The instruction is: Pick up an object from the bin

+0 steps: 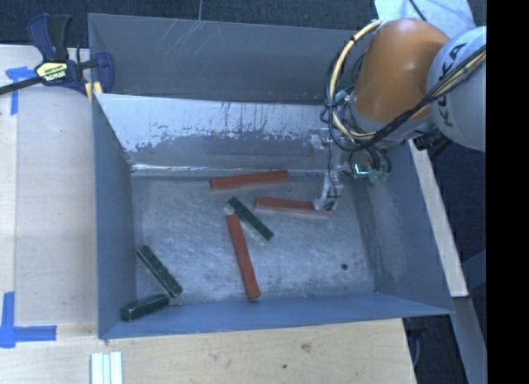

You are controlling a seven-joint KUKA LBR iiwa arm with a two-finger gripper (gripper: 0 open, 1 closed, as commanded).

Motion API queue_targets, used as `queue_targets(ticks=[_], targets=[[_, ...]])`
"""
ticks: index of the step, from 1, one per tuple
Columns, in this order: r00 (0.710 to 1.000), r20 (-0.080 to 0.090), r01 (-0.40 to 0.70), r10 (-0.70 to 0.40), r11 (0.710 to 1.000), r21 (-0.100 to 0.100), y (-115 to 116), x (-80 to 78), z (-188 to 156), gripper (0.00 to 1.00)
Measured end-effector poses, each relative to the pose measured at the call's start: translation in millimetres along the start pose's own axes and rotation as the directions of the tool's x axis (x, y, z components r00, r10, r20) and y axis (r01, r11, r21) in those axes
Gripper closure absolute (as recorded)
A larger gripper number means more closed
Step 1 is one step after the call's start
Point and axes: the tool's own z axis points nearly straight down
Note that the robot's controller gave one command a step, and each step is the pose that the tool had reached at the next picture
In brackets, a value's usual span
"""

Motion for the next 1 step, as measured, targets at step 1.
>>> queue_targets(ticks=[1], targets=[[1.0,0.009,0.016,-0.016,1.0,0.0,41.8,23.8,85.2,0.0]])
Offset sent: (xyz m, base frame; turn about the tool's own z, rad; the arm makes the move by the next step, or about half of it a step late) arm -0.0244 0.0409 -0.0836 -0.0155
